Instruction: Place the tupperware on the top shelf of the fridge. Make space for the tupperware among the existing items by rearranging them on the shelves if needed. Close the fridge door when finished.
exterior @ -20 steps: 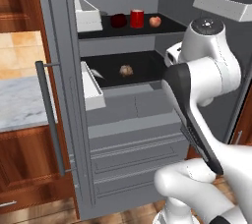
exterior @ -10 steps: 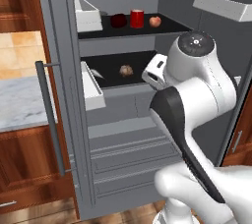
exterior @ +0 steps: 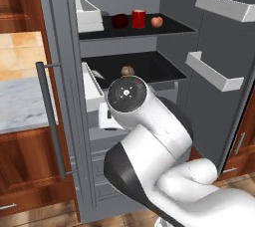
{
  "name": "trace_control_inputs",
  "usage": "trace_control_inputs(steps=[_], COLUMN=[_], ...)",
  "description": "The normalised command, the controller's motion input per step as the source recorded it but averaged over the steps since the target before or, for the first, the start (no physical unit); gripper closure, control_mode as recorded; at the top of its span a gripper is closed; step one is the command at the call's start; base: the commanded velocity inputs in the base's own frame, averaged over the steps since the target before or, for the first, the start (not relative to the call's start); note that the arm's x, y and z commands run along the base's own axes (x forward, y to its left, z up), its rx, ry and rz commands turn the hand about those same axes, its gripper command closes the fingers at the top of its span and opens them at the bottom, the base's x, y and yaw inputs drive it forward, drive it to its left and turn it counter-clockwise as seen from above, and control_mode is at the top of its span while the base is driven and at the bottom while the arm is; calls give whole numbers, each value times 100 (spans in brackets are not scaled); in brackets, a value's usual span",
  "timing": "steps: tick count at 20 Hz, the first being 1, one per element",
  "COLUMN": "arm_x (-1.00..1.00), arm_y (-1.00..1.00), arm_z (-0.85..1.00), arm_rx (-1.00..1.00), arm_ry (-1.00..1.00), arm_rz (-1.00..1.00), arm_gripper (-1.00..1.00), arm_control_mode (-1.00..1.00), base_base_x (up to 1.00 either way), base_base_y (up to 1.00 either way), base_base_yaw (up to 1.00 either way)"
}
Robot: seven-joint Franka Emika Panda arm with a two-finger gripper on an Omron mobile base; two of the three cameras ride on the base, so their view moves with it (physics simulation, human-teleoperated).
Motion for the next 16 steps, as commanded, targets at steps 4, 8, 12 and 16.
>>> trace_control_inputs(steps=[4, 8, 12, 16], arm_x=[-5, 10, 16, 20], arm_y=[100, 100, 82, 47], arm_z=[-10, 0, -30, -61], arm_rx=[-63, -52, -33, -17], arm_ry=[37, 35, 5, 0], arm_rz=[35, 20, 8, 0], arm_gripper=[-100, -100, -100, -100], arm_control_mode=[-100, -100, -100, -100], base_base_x=[0, 0, 0, 0], base_base_y=[0, 0, 0, 0], base_base_yaw=[0, 0, 0, 0])
